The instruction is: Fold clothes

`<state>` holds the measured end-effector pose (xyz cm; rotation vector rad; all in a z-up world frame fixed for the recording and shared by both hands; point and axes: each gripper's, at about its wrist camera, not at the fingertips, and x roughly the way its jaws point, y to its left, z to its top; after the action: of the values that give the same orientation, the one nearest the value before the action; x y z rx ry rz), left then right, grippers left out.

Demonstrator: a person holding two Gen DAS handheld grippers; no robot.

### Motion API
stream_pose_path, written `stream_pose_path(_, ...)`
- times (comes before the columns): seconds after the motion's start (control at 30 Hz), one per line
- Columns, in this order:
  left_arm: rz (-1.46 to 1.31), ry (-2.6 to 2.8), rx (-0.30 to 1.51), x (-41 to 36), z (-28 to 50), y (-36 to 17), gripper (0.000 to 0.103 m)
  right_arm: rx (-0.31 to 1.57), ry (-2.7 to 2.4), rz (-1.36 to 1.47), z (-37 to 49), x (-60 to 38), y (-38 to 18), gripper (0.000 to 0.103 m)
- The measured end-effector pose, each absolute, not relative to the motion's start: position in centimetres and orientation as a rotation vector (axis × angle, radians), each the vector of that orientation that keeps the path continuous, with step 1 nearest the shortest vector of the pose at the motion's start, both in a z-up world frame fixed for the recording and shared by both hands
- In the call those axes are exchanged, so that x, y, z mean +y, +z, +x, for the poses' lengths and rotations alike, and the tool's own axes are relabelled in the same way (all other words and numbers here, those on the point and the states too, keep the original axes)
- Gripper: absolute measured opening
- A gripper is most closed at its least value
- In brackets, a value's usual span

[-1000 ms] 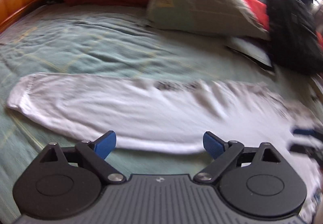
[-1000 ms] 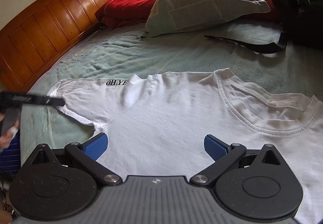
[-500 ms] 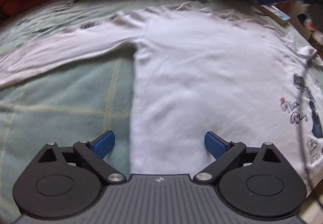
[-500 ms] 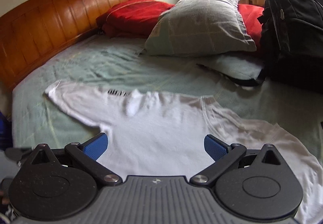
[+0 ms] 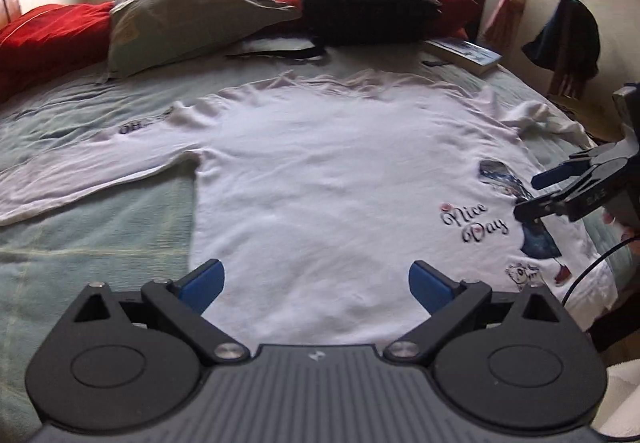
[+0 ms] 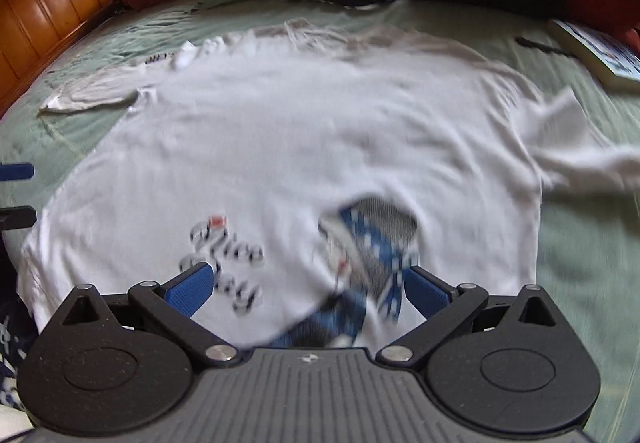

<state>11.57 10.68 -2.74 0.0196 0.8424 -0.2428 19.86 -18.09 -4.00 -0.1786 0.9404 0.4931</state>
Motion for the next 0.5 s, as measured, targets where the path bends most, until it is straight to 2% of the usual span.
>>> stream_pose_path(0.2, 0.083, -0.221, 0.944, 8.5, 8.7, -7.2, 0.099, 0.898, 0.443, -0.220, 15.3, -18.4, -6.4, 0.103)
stream_pose_path(0.5, 0.101, -0.111, 0.916, 9.5, 2.7, -6.0, 0.099, 0.819, 0.436, -0.202, 11.8, -19.7, -8.5, 0.103)
